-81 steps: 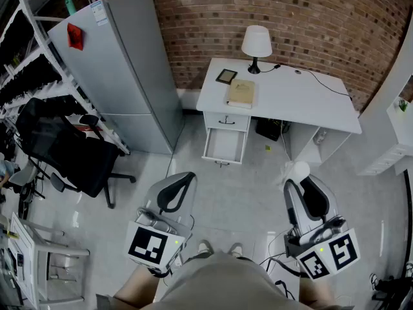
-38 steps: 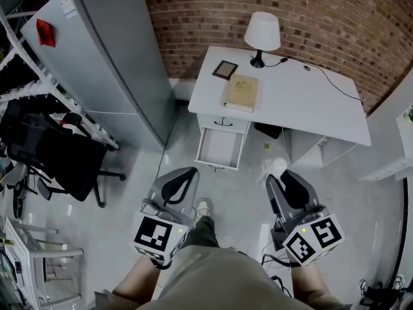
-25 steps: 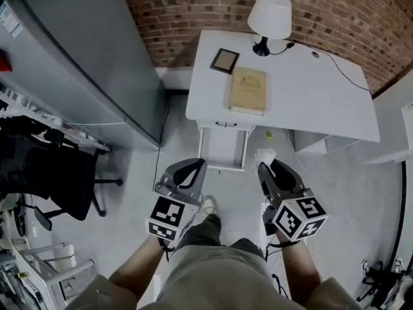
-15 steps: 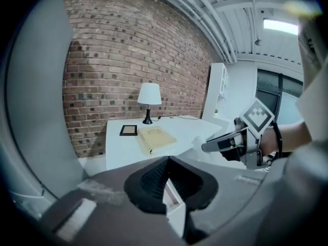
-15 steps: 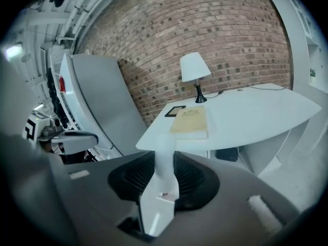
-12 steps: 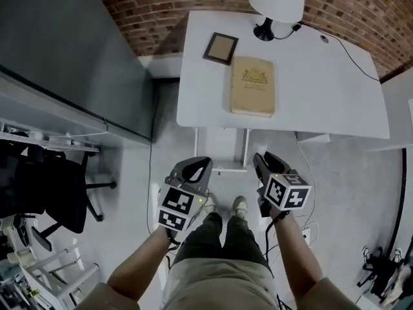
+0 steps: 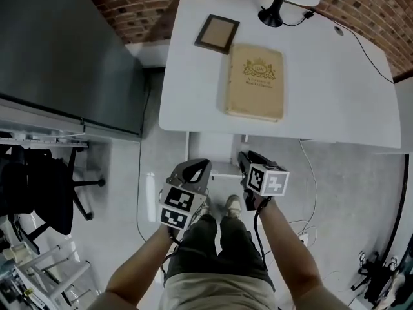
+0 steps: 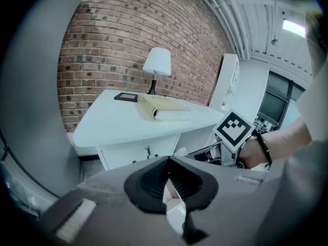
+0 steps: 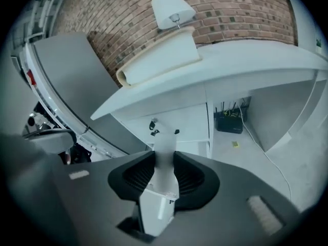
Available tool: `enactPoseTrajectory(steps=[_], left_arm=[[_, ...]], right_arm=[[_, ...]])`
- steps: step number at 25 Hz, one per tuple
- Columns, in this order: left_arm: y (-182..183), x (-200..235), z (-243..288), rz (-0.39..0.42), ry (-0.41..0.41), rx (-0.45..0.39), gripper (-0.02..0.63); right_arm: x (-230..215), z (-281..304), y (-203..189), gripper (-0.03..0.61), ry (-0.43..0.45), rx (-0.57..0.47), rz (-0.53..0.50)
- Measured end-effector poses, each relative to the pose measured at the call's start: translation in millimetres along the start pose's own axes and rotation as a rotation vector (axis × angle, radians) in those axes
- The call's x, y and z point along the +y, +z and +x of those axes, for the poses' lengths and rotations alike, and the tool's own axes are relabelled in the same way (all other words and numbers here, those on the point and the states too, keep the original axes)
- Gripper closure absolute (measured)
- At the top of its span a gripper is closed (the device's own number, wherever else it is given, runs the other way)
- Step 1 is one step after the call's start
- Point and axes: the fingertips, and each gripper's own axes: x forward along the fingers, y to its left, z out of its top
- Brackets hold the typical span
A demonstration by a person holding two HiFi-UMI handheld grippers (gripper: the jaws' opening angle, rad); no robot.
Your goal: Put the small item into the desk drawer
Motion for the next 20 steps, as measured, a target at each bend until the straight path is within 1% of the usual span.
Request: enactPoseTrajectory(steps=[3, 6, 9, 12, 18, 20], left_arm=[[-28, 11, 27, -0.019, 0.020, 0.032, 0.611], [-52, 18, 52, -0.026, 0.022, 0.060, 0.611], [-72, 29, 75, -0.020, 0.037, 0.061, 0.611], [-96, 41, 94, -0.042, 0.054, 0.073, 0.611], [-137, 59, 133, -0.062, 0.059, 0.107, 0.611], [-149, 63, 146, -0.063, 0.055, 0.117, 0.611]], right_arm=[[-15, 29, -19, 0.456, -0.001, 0.049, -0.020], [-31, 56, -35, 0.454, -0.009, 0.084, -0.036], [-50, 81, -48, 0.454, -0.037, 0.090, -0.023], [-65, 105, -64, 0.454, -0.057, 0.099, 0.004], [-89, 157, -99, 0.453, -0.084, 0.142, -0.012], [-99, 174, -108, 0.453, -0.096, 0.151, -0.003]])
